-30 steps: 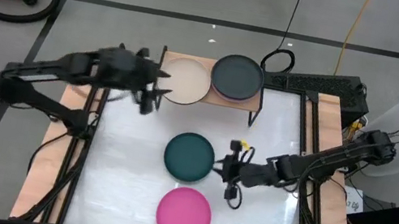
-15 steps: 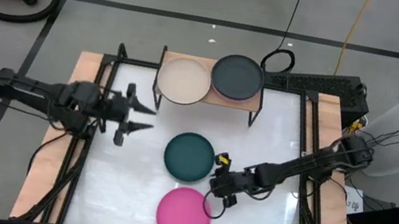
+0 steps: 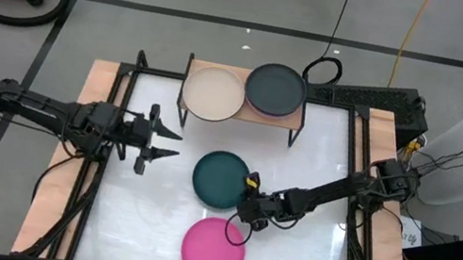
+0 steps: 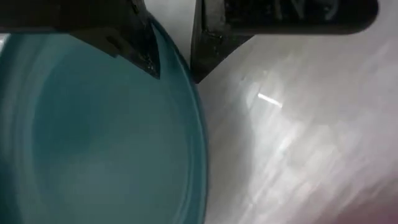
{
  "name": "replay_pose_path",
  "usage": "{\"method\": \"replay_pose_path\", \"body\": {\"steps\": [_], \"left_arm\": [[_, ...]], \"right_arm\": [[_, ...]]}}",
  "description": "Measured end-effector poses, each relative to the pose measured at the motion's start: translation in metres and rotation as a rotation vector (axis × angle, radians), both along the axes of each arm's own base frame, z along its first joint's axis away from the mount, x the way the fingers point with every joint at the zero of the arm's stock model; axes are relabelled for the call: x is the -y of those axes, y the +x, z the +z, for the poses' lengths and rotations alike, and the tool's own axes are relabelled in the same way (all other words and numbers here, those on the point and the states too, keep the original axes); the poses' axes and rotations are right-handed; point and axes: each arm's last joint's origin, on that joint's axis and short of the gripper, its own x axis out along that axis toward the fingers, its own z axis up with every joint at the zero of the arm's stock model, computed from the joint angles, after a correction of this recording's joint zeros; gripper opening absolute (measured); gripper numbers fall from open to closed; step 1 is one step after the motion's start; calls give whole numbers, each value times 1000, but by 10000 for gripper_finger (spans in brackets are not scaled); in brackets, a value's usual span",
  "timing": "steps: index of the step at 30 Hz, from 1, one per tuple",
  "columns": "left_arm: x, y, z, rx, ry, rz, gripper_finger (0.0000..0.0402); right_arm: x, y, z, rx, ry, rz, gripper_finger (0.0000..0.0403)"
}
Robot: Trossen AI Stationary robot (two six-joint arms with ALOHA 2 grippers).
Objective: Place and stack plates onto a shelf
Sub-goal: Stack the dark green plate on the light brown plate
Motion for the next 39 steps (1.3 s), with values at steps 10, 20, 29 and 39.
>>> {"method": "replay_pose_path", "body": {"steps": [10, 20, 29, 39], "left_arm": [[0, 0, 0, 0, -5, 2, 193], [0, 0, 0, -2, -14, 3, 193], [0, 0, 0, -4, -11, 2, 193], [-3, -9, 7, 49, 18, 52, 193]], "right_arm": [[2, 2, 3, 18, -18, 12, 11], [-10, -9, 41, 153, -91, -14, 3], [-17, -18, 120, 583, -230, -119, 2], [89, 20, 183, 921, -177, -282, 1]]}}
